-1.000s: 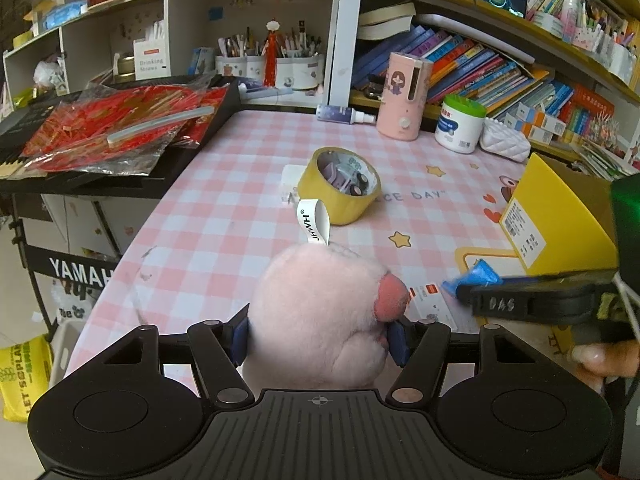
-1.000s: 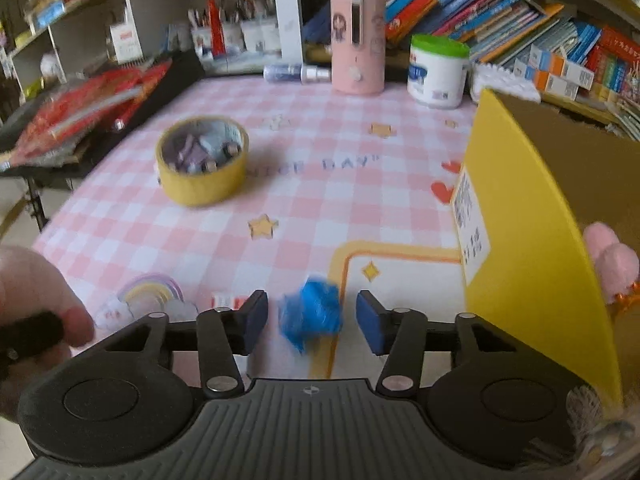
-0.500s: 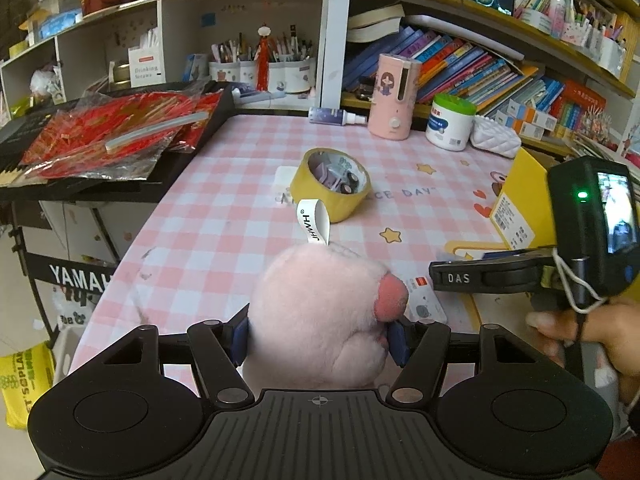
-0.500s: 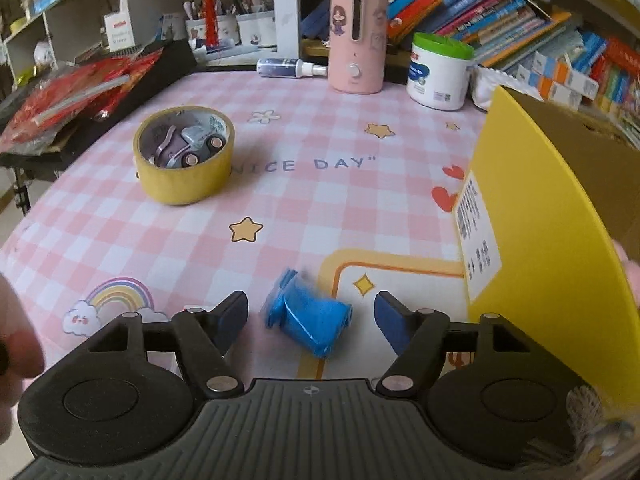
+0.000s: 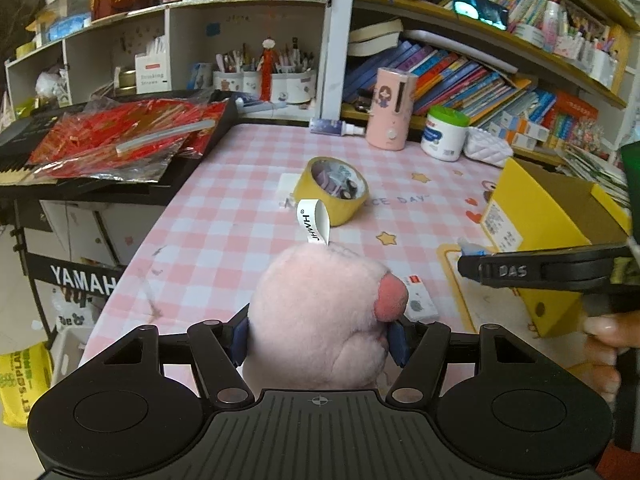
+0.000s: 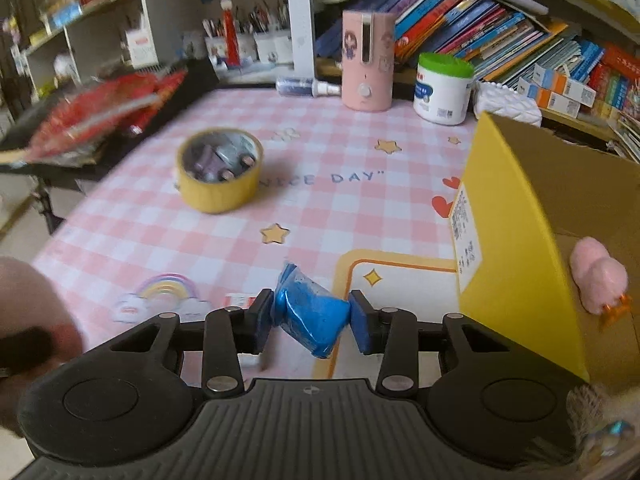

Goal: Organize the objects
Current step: 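Hold the blue cube in the right gripper while the left holds the large pig, then carry the large pig with the left gripper while the right carries the blue cube to the yellow box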

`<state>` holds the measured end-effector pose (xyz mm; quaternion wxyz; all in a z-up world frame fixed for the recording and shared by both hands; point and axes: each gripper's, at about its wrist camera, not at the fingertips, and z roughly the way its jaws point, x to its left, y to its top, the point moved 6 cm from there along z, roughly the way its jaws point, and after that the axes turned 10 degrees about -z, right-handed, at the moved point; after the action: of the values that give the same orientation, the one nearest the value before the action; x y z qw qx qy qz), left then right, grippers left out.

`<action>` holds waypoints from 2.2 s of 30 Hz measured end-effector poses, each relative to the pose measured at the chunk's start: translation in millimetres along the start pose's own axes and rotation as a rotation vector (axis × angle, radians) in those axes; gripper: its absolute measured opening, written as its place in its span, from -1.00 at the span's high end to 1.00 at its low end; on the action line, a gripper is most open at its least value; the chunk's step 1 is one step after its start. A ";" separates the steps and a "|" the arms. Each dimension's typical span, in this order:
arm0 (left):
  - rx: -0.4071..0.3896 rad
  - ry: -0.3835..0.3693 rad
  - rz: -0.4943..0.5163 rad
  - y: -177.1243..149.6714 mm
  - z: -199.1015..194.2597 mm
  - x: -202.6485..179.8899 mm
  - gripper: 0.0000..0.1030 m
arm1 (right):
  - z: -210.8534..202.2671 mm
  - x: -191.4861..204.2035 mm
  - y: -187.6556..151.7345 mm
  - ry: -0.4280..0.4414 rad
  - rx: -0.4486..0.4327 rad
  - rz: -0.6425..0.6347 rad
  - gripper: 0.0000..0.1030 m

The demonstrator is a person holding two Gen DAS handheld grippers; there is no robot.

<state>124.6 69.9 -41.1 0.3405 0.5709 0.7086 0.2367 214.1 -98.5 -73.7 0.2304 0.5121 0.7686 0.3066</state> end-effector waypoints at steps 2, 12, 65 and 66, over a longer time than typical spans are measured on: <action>0.003 -0.016 0.012 -4.3 -5.0 -2.3 -0.23 | -16.5 3.1 -3.0 0.005 -0.016 0.008 0.27; 0.014 -0.084 0.062 -30.8 -35.9 -12.7 -0.23 | -72.8 19.0 -43.0 -0.018 -0.027 0.026 0.27; 0.138 -0.419 0.405 -110.5 -62.9 -168.6 -0.23 | -178.7 -83.5 -200.2 -0.303 0.110 0.358 0.28; 0.134 -0.420 0.406 -108.9 -61.5 -171.8 -0.23 | -177.5 -86.7 -199.0 -0.301 0.111 0.357 0.28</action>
<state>27.8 -119.2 -43.2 0.3869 0.7586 0.5080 0.1292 -1.0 -278.0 -85.6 0.2562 0.6916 0.6384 0.2201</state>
